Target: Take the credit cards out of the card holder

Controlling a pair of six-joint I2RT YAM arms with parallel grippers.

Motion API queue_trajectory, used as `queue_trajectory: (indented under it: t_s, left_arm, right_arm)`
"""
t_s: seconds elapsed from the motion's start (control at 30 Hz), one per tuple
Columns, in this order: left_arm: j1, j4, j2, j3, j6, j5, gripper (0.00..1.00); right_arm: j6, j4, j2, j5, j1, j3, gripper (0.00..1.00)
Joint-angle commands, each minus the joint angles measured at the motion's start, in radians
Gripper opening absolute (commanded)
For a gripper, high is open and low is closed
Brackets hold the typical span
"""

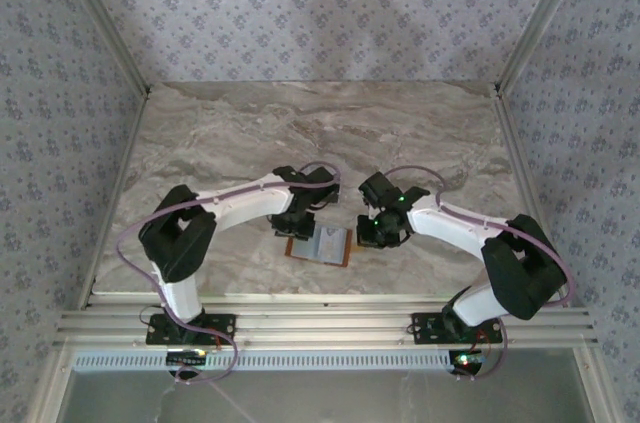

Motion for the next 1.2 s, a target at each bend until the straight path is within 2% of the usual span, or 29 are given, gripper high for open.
queue_trajectory:
  t_s: [0.0, 0.27, 0.4, 0.53, 0.73, 0.83, 1.0, 1.17]
  left_arm:
    - [0.031, 0.011, -0.064, -0.054, 0.006, 0.021, 0.32]
    - [0.063, 0.051, -0.141, -0.097, -0.006, 0.058, 0.31]
    - [0.065, 0.084, -0.186, -0.077, -0.014, 0.095, 0.3]
    - [0.064, 0.173, -0.203, -0.076, -0.038, 0.183, 0.31]
    - [0.063, 0.383, -0.152, -0.114, -0.104, 0.329, 0.3]
    - [0.064, 0.423, -0.102, -0.121, -0.137, 0.353, 0.28]
    - [0.065, 0.519, -0.059, -0.165, -0.178, 0.403, 0.24]
    - [0.064, 0.536, -0.037, -0.186, -0.188, 0.408, 0.23]
  right_arm:
    - [-0.036, -0.07, 0.001, 0.032, -0.01, 0.037, 0.09]
    - [-0.047, -0.149, -0.012, 0.106, -0.002, 0.092, 0.25]
    - [-0.047, -0.204, -0.034, 0.154, 0.006, 0.132, 0.29]
    - [-0.044, -0.218, -0.053, 0.156, 0.021, 0.163, 0.29]
    - [0.033, -0.079, -0.04, 0.023, 0.055, 0.136, 0.29]
    - [0.069, -0.005, -0.003, -0.011, 0.069, 0.112, 0.29]
    - [0.085, 0.038, 0.07, 0.003, 0.075, 0.085, 0.28]
    - [0.08, 0.051, 0.128, 0.028, 0.074, 0.073, 0.27]
